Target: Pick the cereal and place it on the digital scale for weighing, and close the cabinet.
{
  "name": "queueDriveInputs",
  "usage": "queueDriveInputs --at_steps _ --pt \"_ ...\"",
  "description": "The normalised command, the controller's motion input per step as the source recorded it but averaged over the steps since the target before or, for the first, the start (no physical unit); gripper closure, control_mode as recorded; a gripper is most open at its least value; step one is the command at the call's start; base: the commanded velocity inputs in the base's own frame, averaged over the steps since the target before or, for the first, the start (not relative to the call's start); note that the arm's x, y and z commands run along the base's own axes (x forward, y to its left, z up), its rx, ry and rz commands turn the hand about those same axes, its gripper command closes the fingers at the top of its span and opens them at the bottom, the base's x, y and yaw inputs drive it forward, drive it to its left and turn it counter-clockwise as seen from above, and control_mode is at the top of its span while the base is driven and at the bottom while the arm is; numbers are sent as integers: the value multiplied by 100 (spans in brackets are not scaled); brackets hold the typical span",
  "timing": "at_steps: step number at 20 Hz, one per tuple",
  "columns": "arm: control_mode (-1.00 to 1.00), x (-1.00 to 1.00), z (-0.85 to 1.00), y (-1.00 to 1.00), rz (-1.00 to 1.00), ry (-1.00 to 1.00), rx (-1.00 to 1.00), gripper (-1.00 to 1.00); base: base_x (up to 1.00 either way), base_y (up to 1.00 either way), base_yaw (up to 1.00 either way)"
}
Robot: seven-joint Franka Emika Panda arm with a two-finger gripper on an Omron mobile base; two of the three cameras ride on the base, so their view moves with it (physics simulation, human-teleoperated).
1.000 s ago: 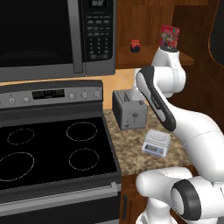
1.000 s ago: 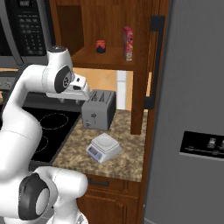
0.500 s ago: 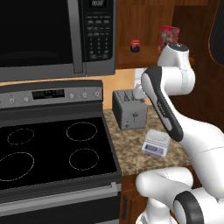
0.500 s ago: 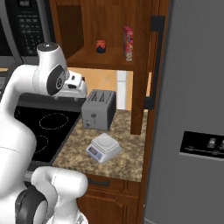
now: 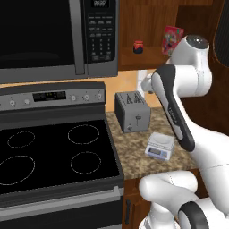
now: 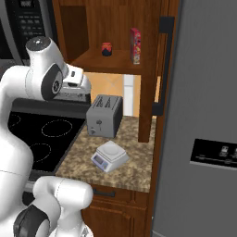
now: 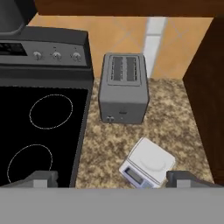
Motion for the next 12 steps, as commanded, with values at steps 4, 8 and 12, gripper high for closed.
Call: queueDriveInputs --at_steps 4,8,12 --pt "-100 -1 15 -56 -5 -18 0 -100 0 0 0" --pt "-100 -6 2 -44 0 -35 0 -100 0 0 0" --pt "-100 0 0 -30 0 -33 0 -100 0 0 0"
